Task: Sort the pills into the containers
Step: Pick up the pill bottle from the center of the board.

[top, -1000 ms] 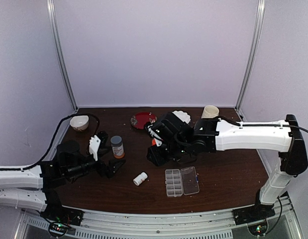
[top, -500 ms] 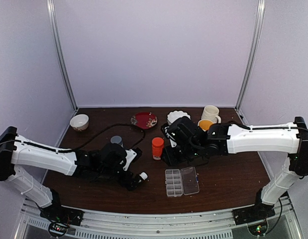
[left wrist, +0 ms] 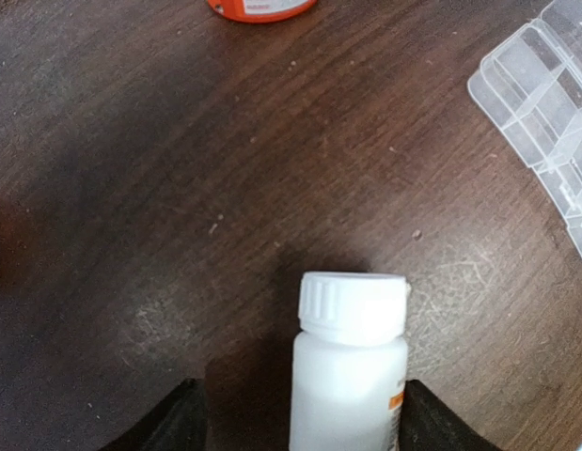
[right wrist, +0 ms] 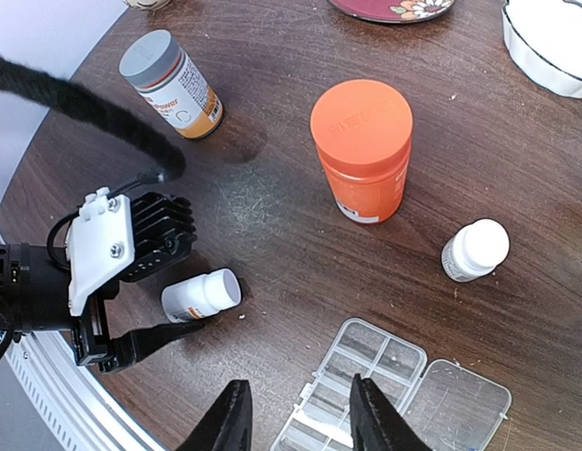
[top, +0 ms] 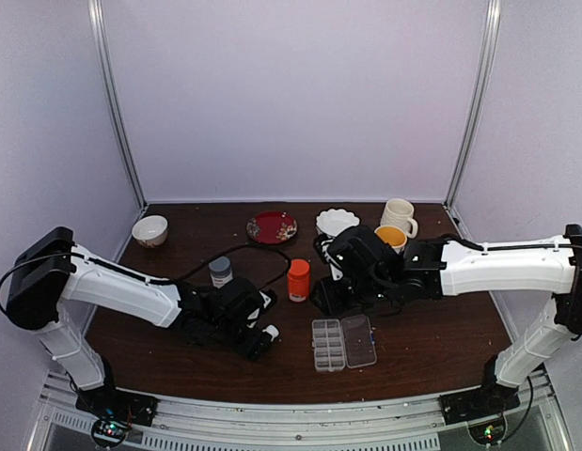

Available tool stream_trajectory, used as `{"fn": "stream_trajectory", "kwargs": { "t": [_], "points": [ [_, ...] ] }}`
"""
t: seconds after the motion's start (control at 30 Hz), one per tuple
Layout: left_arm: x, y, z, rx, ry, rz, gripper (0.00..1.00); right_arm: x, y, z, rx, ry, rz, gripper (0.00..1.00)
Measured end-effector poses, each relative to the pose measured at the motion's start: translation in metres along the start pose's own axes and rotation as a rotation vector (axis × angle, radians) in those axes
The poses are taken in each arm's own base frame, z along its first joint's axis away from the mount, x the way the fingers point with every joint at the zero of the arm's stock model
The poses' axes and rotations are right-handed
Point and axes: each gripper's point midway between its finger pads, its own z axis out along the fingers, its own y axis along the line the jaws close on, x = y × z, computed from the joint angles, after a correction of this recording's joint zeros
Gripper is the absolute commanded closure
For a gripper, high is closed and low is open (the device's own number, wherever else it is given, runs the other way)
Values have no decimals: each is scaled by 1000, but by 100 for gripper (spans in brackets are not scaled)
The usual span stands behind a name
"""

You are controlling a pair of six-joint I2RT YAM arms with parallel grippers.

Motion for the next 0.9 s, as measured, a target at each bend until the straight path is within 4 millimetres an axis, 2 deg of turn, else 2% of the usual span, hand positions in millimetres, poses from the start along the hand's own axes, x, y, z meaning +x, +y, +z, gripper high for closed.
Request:
{"fn": "stream_trajectory", "kwargs": {
  "t": [0.07, 0.2, 0.37, 0.5, 0.53, 0.6, 0.67, 0.8, 0.9],
  "points": [
    [3, 1, 2, -4, 10, 1, 46, 0, -1, 0, 0, 0, 4, 63],
    [2, -1, 2, 4, 9, 1, 59, 2, -1, 3, -11, 0, 20, 63],
    [-7, -8, -8, 57, -51, 22, 60, 10, 4, 6, -73, 38, 44, 55],
    [-29, -15, -41, 126, -189, 50, 60, 15, 17, 0, -166, 67, 66, 49],
    [-36, -18, -50, 144, -232, 58, 58, 14, 21, -3, -193, 68, 72, 49],
    [-50, -23, -66, 178, -307, 75, 44, 12, 30, -9, -248, 64, 79, 49],
    [-59, -24, -75, 185, -348, 86, 36, 10, 35, -14, -280, 60, 84, 49],
    [-56, -20, -63, 141, -290, 83, 26, 8, 38, -16, -299, 56, 99, 49],
    [-43, -14, -47, 95, -199, 56, 14, 9, 34, -14, -288, 57, 109, 47]
  ]
}}
